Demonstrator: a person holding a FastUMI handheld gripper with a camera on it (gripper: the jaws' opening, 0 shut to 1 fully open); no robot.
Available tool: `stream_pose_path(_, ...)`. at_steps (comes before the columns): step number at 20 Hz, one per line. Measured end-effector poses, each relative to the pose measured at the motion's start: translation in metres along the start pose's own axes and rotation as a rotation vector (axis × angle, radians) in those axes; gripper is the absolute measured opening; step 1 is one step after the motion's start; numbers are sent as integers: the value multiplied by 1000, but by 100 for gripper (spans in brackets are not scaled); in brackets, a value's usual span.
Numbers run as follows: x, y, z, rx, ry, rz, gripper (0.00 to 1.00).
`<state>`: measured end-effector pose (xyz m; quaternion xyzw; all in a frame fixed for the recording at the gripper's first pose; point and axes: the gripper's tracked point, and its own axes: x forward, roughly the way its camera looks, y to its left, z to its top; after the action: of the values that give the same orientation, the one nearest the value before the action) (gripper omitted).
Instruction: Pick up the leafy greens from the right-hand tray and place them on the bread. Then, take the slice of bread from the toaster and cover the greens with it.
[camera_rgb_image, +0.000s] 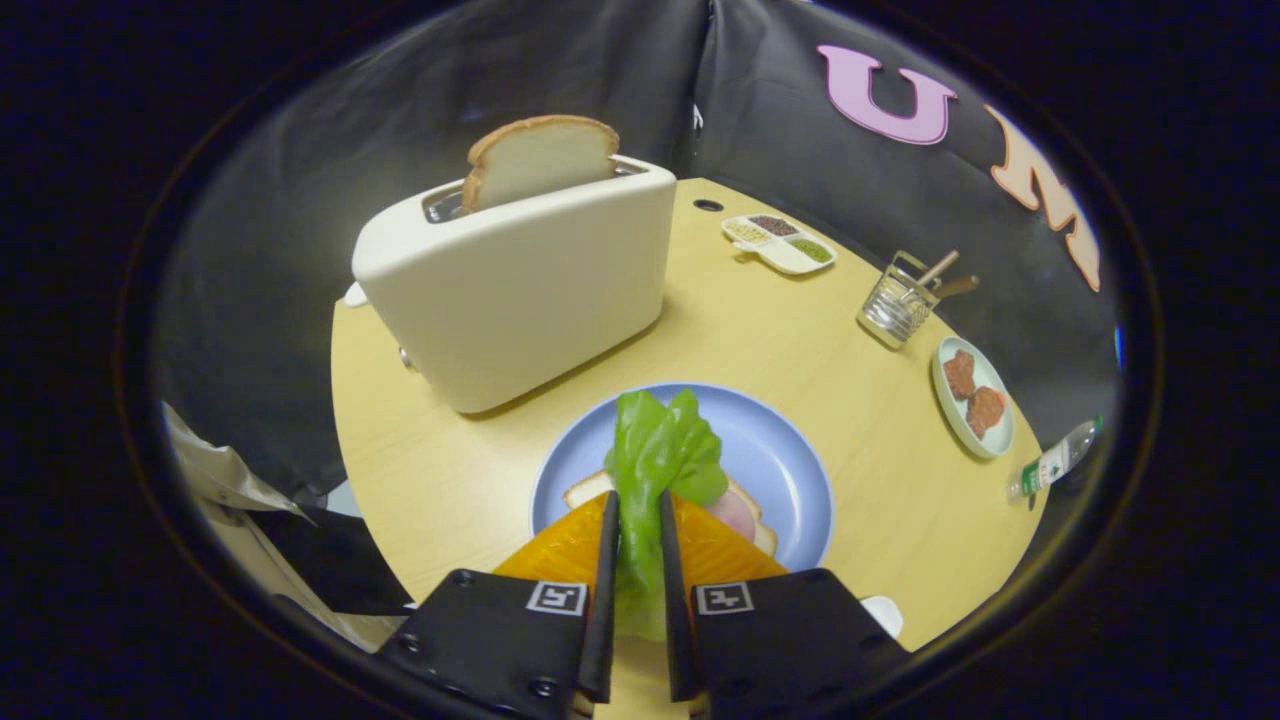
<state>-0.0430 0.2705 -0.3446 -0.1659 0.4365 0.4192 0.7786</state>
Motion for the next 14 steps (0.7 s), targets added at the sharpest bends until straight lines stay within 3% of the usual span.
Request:
stream_pose_path(4,3,-5,-3,-6,16,-17,31)
stream_pose_path(14,2,-6,-5,-10,19,-33,80)
